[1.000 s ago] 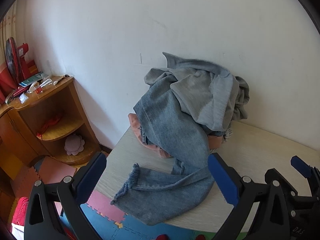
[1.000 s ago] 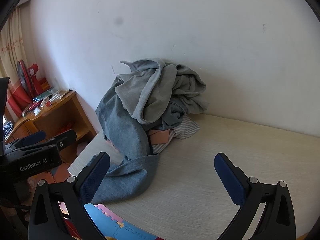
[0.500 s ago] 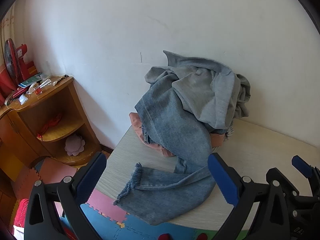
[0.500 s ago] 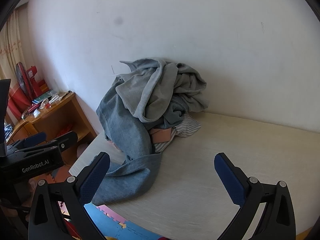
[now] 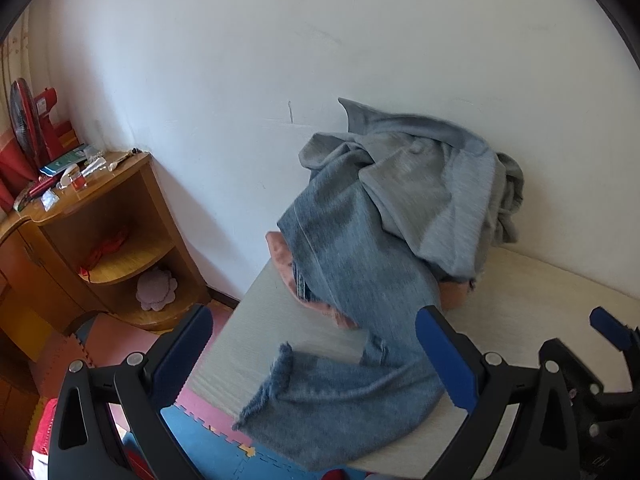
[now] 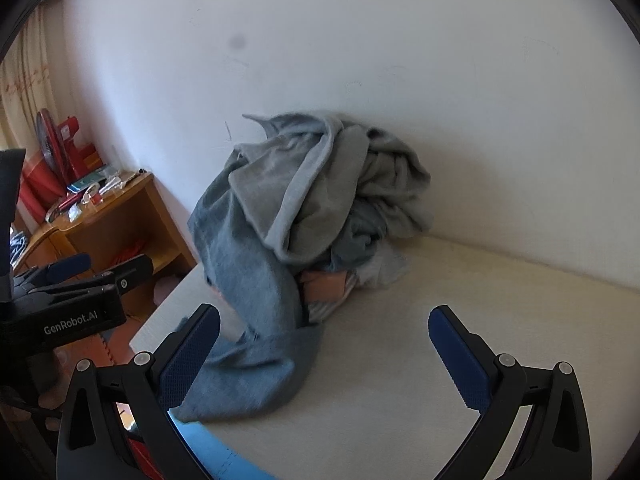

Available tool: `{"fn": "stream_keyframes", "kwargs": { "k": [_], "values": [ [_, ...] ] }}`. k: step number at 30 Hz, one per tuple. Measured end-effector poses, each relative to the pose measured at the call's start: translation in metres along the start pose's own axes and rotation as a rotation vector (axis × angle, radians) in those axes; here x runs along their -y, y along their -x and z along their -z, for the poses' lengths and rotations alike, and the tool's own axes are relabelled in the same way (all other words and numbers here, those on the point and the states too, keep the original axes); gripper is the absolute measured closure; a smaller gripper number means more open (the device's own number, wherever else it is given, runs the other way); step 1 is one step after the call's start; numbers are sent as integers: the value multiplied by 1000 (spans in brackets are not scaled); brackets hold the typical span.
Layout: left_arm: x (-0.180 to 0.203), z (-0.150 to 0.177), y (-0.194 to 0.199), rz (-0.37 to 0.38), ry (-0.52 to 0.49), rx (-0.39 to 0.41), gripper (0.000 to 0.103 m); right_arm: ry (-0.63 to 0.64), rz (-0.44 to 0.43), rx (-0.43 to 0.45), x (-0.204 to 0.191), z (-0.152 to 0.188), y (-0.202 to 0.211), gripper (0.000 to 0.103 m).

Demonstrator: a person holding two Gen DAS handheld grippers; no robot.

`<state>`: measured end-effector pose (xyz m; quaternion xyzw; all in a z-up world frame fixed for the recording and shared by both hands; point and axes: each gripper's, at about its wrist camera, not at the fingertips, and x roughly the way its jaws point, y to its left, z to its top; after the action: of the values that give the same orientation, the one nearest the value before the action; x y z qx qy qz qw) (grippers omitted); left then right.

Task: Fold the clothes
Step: 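Reach both grippers toward the clothes pile on the table, then grasp the grey sweatpants with the right gripper and pull them from the pile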

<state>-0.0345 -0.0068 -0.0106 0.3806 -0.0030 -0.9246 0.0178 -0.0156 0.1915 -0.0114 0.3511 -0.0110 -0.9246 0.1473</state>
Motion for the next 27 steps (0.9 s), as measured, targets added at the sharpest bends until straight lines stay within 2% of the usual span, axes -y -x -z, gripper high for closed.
{"fn": "stream_keyframes", "kwargs": {
  "k": [9,13,15,19,22,23,24,25,27],
  "values": [
    [13,-42,-37,-31,37,-20,1,74,-18,51,17,-75,-39,0],
    [21,-53,-51,-23,49,-36,1,56,-42,60,18,-101,-66,0],
    [25,-55,-57,-23,55,-44,1,49,-44,55,18,-109,-79,0],
    [32,-56,-72,-30,58,-71,1,65,43,47,13,-116,-106,0],
    [35,-54,-79,-35,67,-86,1,118,19,-14,6,-113,-126,0],
    [35,-53,-81,-37,70,-91,1,130,7,-25,5,-111,-129,5],
    [35,-52,-83,-38,71,-94,1,143,7,-26,4,-108,-131,26],
    [35,-52,-84,-41,74,-96,1,154,30,-22,3,-107,-131,37],
    [34,-51,-85,-44,79,-98,1,146,40,-22,7,-106,-130,65]
  ]
}}
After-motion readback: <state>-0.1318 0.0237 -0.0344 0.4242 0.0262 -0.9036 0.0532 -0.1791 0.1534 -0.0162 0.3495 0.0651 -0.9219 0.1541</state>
